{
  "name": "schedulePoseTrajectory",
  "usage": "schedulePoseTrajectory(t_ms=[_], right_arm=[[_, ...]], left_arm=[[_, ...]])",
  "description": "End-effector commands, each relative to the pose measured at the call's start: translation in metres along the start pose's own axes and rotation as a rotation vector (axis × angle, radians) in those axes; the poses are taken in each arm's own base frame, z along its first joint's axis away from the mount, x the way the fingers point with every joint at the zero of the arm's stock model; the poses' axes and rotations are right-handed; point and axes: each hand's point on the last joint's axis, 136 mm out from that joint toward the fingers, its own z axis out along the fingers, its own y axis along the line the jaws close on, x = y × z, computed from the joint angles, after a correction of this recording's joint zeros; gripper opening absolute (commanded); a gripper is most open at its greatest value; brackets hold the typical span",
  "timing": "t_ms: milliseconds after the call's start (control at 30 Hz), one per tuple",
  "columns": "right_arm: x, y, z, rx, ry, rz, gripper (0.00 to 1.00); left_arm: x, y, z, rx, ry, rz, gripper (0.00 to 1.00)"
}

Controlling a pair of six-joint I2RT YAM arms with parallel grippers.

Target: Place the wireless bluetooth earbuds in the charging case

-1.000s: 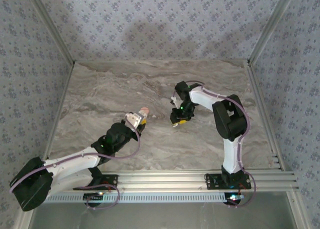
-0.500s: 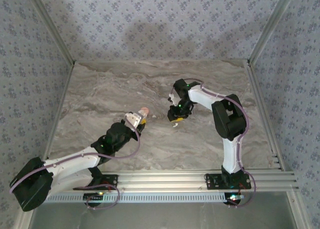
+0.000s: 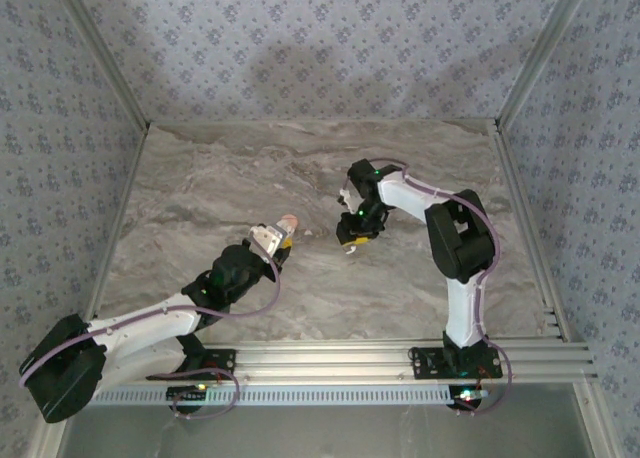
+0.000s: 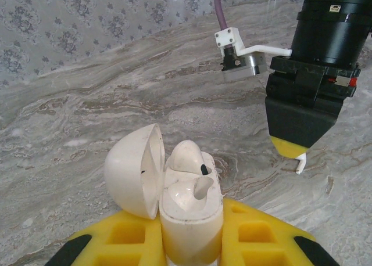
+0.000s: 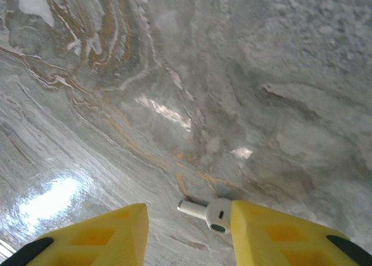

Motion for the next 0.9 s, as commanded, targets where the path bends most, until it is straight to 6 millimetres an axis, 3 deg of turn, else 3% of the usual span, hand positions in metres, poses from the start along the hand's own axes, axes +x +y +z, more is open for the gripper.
schedulePoseTrajectory(t_ms=[0,867], right_arm=[[0.008,-0.003,-0.008,0.017,0.002,0.03,0.43],[0.004,0.005,0.008,-0.029,0.015,0.027,0.42]], left_arm=[[-0.007,0.001,-0.002,0.003,-0.02,0.003,0.11],[-0.007,0.003,-0.004,0.0,-0.019,0.004,0.11]])
